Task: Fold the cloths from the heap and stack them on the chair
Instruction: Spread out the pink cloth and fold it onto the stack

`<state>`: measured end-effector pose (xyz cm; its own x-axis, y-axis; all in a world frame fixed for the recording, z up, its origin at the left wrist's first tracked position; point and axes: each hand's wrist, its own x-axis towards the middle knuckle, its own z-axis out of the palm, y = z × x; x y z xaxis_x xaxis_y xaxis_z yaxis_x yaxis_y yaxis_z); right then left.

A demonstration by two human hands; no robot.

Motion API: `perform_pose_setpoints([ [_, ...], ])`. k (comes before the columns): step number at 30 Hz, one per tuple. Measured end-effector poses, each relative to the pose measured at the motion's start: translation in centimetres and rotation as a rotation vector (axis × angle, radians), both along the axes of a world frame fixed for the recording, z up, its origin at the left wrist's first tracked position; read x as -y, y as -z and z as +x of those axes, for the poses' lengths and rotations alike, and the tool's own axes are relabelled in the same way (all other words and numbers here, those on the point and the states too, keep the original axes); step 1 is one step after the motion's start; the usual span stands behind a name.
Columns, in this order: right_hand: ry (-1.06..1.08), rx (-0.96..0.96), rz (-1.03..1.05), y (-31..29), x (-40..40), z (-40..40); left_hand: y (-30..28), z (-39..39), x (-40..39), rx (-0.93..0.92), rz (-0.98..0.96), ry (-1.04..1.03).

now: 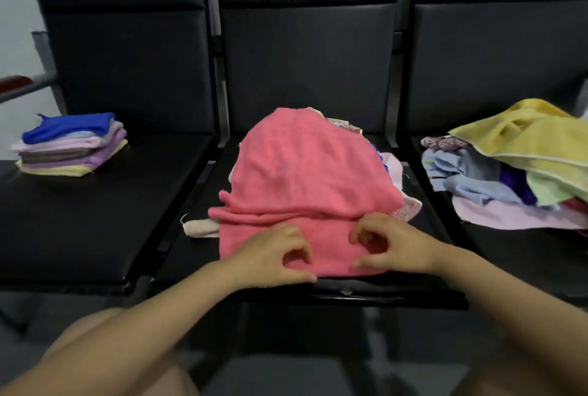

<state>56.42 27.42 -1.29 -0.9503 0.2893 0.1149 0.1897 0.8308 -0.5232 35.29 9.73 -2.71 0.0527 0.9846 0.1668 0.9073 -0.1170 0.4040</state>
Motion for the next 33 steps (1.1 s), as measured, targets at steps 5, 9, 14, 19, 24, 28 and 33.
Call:
perform_pose_setpoints([
  [5, -0.094, -0.028, 0.228, 1.2, 0.5, 0.6, 1.0, 0.2, 0.5, -0.001, 0.133, -0.02],
  [9, 0.086, -0.17, -0.036, -1.0, 1.3, -0.4, -1.7, 0.5, 0.0, 0.3, 0.157, -0.191],
  [14, 0.206, -0.18, -0.566, -5.7, 0.2, -2.6, -5.4, -2.0, -1.6, 0.46, 0.09, -0.314],
  [19, 0.36, -0.125, 0.153, -3.7, -1.2, -5.5, -3.5, -5.5, -3.5, -0.074, 0.07, -0.466],
  [24, 0.133, -0.321, 0.302, -3.6, 0.5, -6.5, -2.6, -3.1, -3.5, -0.015, 0.226, -0.287],
  [28, -0.107, -0.086, 0.25, -1.4, 1.1, -5.4, -1.4, -2.5, -2.0, -0.05, 0.102, -0.155],
  [33, -0.125, -0.064, 0.241, -0.4, 0.5, -4.3, -0.3, -3.9, -0.6, -0.015, 0.068, -0.12],
])
